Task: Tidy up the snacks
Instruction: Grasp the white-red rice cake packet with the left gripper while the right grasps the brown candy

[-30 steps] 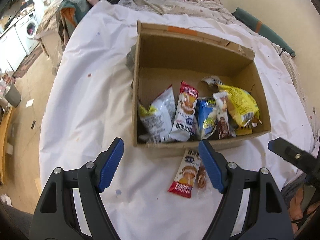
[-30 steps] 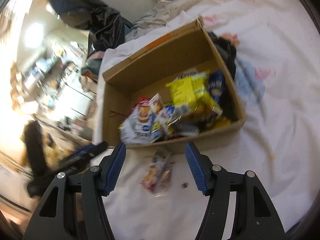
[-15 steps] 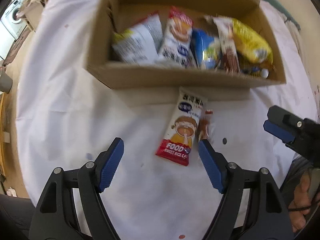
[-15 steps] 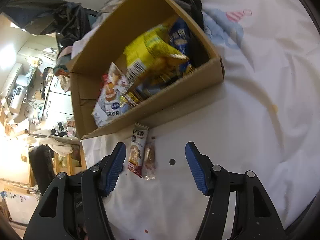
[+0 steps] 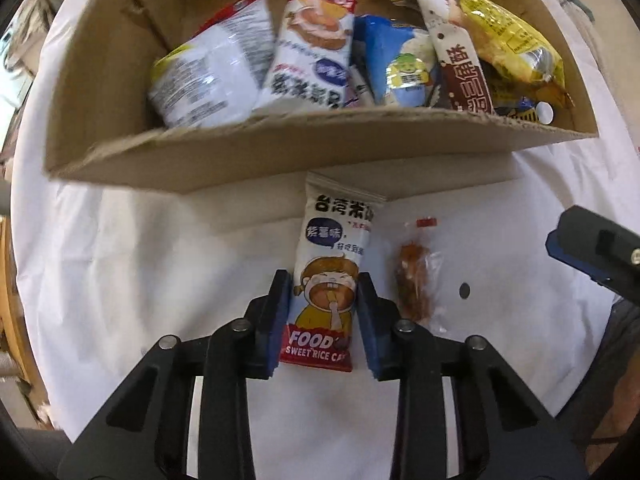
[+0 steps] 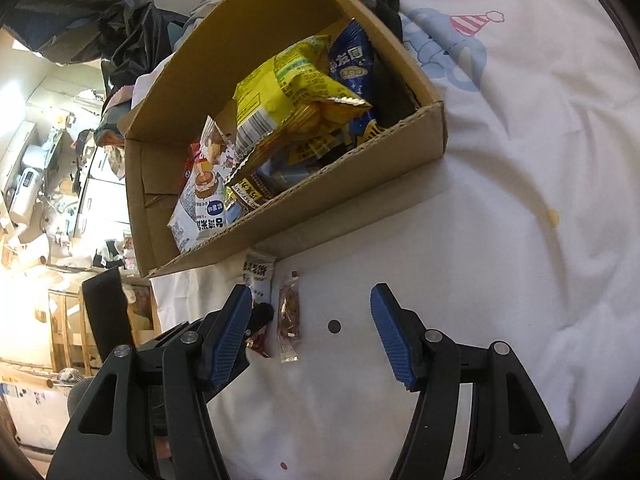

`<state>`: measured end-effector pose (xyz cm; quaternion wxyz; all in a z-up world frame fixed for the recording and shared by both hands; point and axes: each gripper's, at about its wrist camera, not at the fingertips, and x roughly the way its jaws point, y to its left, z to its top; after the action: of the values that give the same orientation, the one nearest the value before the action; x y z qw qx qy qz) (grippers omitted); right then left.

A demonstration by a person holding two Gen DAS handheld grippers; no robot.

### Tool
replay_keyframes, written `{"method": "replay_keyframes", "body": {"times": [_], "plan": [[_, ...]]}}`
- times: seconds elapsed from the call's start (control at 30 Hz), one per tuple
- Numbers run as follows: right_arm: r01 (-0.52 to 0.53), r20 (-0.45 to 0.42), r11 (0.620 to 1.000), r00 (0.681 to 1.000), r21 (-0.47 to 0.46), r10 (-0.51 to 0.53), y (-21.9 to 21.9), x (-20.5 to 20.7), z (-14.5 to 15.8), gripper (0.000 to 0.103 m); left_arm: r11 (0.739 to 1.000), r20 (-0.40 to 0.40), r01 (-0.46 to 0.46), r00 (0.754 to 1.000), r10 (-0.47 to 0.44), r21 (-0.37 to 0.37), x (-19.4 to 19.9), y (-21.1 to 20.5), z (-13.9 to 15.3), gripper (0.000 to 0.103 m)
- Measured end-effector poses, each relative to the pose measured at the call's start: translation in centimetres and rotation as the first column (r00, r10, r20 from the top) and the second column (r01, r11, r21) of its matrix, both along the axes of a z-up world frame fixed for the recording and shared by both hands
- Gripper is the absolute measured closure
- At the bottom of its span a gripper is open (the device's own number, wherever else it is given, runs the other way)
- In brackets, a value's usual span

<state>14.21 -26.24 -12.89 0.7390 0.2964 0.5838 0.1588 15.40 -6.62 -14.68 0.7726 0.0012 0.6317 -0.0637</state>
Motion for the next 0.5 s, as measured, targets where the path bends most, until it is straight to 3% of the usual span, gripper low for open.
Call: {"method": "replay_keyframes", "body": {"times": [0.23, 0.37, 0.5], "plan": [[-0.184, 0.027, 0.967, 0.981, -0.175, 0.192, 5.2, 0.1, -0.2, 0.038, 0.988, 0.016, -0.156, 0.988, 0.156, -0.014, -2.0, 4.5, 2.9, 0.075], [-0.297, 0.025, 0.905, 0.947, -0.305, 0.319, 9.1, 0.0, -1.1, 0.038, 0.973, 0.015, -0.232, 0.973, 0.232, -0.004, -2.5, 6.8, 3.4, 0.075], [-0.346, 0.016, 0.856, 0.925, -0.384, 0.381, 11.4, -0.4, -2.2, 0.038, 0.965, 0.018, -0.263, 0.965, 0.263, 0.002, -2.7, 7.6, 3.5, 0.075]]}}
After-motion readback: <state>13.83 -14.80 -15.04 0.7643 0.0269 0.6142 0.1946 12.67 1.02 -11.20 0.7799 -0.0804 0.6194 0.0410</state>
